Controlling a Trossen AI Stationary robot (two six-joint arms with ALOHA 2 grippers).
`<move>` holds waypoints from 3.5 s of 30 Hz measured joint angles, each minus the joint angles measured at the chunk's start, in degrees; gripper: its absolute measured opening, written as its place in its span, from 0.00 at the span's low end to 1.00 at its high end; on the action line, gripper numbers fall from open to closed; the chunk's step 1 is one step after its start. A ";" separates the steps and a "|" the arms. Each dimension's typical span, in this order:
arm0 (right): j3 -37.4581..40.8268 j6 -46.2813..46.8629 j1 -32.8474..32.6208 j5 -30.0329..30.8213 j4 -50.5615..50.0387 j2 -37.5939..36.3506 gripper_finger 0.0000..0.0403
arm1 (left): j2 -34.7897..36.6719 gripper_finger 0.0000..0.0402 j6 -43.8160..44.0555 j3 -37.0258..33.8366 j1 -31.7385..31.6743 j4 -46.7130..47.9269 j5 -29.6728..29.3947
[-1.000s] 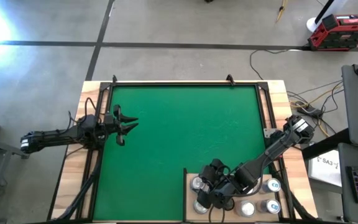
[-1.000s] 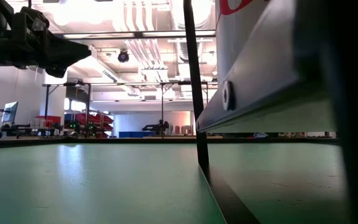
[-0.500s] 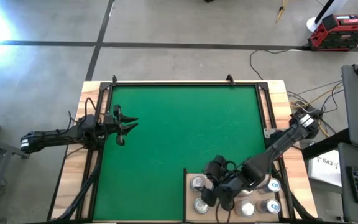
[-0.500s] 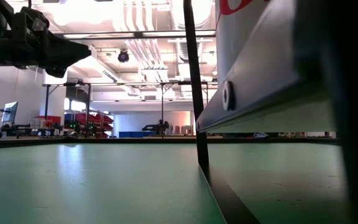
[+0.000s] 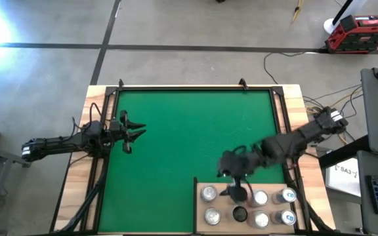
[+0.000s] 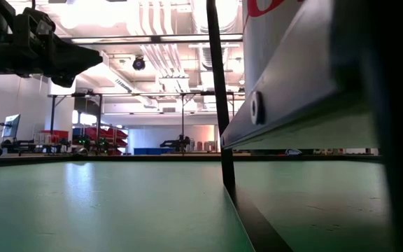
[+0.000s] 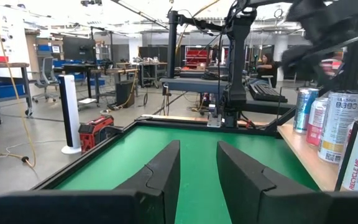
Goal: Place canned beverage on shelf
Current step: Return to Home Position
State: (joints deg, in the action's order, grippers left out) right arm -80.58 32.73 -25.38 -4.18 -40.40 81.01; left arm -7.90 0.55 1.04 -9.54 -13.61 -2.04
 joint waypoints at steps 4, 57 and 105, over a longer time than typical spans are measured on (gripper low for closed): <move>5.48 -9.37 9.86 -14.82 -0.14 -4.25 0.89 | 0.00 0.22 0.00 0.01 0.02 0.01 0.00; 78.35 -30.31 24.04 -4.23 60.65 -66.51 0.89 | 0.00 0.22 -0.02 0.01 0.01 0.01 0.00; 79.95 -36.32 29.06 -1.69 51.05 -78.97 0.89 | 0.00 0.22 0.00 0.01 0.02 0.00 0.00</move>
State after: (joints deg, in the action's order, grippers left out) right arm -0.63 -3.60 3.68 -5.87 10.64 2.04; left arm -7.90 0.56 1.05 -9.52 -13.61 -2.04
